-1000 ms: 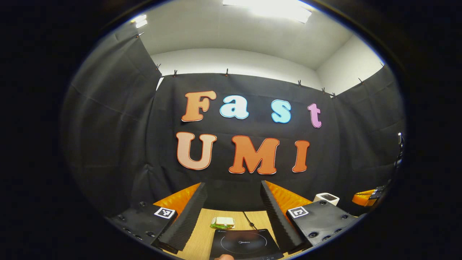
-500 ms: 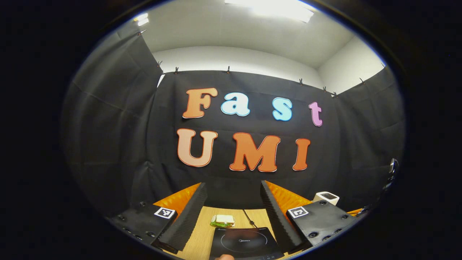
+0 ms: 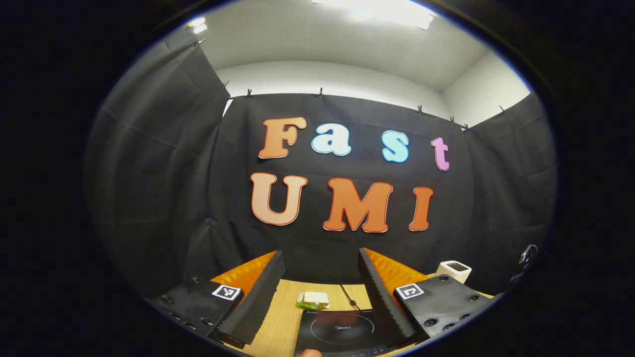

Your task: First push the handle of the pot to place it horizontally, then grasp the pot with both hands and set it on the induction cooktop.

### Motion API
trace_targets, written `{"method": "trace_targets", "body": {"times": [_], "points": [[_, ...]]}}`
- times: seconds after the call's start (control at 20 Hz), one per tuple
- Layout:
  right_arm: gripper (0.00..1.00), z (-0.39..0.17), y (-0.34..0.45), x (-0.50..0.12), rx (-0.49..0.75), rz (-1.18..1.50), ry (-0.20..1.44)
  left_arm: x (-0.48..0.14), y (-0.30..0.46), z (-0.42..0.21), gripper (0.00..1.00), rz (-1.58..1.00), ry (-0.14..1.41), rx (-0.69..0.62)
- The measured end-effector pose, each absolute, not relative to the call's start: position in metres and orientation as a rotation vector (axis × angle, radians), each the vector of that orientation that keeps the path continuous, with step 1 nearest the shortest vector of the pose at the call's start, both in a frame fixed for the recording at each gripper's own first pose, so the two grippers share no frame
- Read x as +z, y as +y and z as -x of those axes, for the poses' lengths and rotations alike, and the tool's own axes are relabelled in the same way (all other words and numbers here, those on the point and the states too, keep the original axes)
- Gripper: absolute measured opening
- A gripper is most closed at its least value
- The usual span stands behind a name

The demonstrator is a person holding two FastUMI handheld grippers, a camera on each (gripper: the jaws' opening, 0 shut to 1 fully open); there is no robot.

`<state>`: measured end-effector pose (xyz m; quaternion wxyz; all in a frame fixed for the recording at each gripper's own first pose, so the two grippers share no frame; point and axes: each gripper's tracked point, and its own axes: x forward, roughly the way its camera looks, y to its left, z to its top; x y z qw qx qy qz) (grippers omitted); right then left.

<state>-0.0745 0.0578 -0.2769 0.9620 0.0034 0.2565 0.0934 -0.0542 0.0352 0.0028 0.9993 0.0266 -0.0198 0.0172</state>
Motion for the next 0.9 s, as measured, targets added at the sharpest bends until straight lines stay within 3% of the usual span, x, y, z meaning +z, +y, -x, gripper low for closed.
{"method": "trace_targets", "body": {"times": [0.9], "points": [[0.0,0.118,0.055,-0.391,0.194,-0.036,0.793,-0.027,0.03,0.052,0.98,-0.064,0.016,0.008]]}}
